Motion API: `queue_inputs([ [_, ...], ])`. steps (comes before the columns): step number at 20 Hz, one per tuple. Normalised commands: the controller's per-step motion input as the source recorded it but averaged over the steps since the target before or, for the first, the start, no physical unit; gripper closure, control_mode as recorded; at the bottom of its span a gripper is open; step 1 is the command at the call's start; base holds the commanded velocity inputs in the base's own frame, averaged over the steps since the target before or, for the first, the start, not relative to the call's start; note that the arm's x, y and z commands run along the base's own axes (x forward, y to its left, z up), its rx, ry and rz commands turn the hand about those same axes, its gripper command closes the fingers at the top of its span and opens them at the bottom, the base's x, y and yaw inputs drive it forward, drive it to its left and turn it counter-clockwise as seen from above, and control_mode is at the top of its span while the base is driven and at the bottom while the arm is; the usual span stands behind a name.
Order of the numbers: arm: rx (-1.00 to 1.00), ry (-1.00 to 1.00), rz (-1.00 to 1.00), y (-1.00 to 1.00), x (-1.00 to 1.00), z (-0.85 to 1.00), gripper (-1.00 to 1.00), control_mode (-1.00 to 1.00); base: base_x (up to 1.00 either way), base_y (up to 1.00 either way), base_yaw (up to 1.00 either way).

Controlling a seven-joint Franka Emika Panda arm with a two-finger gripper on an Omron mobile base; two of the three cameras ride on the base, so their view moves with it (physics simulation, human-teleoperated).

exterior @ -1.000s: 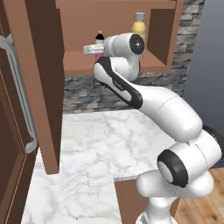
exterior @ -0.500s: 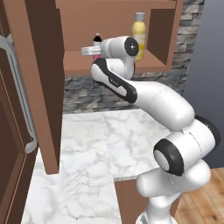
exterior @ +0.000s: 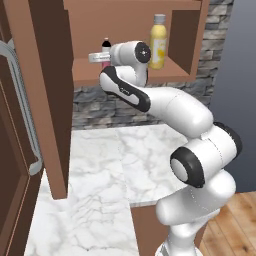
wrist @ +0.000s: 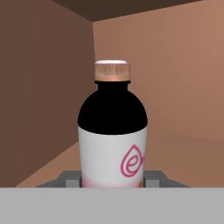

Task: Sort all alcoholic drinks to one cabinet, and non-alcoholic drinks to the other.

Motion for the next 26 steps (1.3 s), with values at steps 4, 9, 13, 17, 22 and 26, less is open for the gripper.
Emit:
queue_inputs([
  [4, -0.02, 0.00, 0.00, 0.15, 0.33, 0.00, 1.00, -1.00, 0.00, 0.00, 0.00],
  [9, -0.02, 0.00, 0.00, 0.11, 0.36, -0.03, 1.00, -1.00, 0.00, 0.00, 0.00],
  [13, -0.02, 0.00, 0.00, 0.01, 0.21, -0.11, 1.00, -1.00, 0.00, 0.00, 0.00],
  [17, -0.01, 0.00, 0.00, 0.00, 0.12, -0.25, 1.00, -1.00, 0.00, 0.00, 0.00],
  [22, -0.02, 0.00, 0.00, 0.00, 0.15, -0.36, -1.00, -1.00, 0.00, 0.00, 0.00],
  [26, 0.00, 0.00, 0.00, 0.00, 0.22, -0.18, -1.00, -1.00, 0.00, 0.00, 0.00],
])
